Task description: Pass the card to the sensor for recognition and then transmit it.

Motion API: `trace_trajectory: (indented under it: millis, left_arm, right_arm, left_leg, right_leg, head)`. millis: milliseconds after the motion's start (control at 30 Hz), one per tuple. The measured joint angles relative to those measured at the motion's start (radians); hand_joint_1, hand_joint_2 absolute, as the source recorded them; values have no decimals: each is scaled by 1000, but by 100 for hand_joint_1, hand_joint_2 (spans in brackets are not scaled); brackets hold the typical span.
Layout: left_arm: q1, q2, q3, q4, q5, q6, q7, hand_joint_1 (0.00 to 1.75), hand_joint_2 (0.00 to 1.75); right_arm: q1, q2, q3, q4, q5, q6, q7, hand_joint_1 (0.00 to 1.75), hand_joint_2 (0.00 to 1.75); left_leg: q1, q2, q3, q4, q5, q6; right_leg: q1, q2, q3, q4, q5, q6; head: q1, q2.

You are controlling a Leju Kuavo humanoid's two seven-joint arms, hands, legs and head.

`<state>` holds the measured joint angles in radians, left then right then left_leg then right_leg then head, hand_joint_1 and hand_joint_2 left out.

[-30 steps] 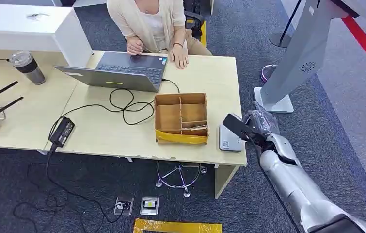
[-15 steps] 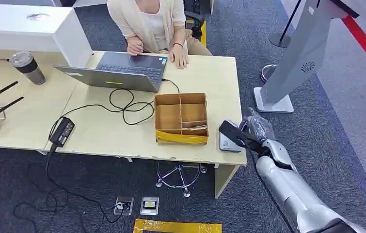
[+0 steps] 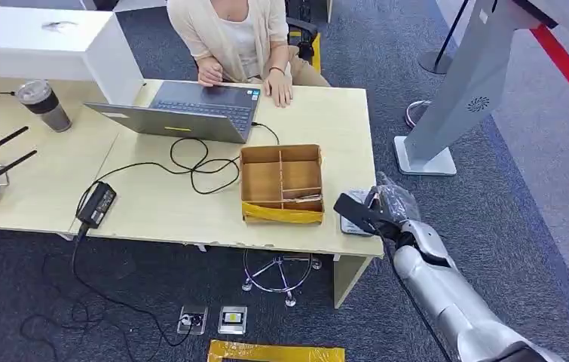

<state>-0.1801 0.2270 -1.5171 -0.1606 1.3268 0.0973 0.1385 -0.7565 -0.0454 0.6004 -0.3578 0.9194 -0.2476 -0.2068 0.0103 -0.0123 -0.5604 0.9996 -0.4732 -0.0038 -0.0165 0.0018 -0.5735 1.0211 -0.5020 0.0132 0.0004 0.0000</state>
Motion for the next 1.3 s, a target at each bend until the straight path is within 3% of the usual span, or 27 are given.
trace_trajectory:
  millis: [667,1133,1300]
  left_arm:
    - [0,10,-1,0,-4,-6,-11,0,0]
    - [0,13,-1,0,-23,-17,-26,0,0]
    - [0,22,-2,0,-66,-39,-53,0,0]
  right_arm:
    - [12,-6,-3,0,11,6,11,175,175]
    - [-41,-29,-7,-9,47,11,37,175,175]
    - [-113,-44,-8,-26,89,31,45,175,175]
  left_leg:
    - [0,0,2,0,0,0]
    - [0,0,1,0,0,0]
    - [0,0,1,0,0,0]
  right_leg:
    - [0,0,1,0,0,0]
    - [0,0,0,0,1,0]
    - [0,0,0,0,1,0]
  head:
    - [0,0]
    - [0,0]
    - [0,0]
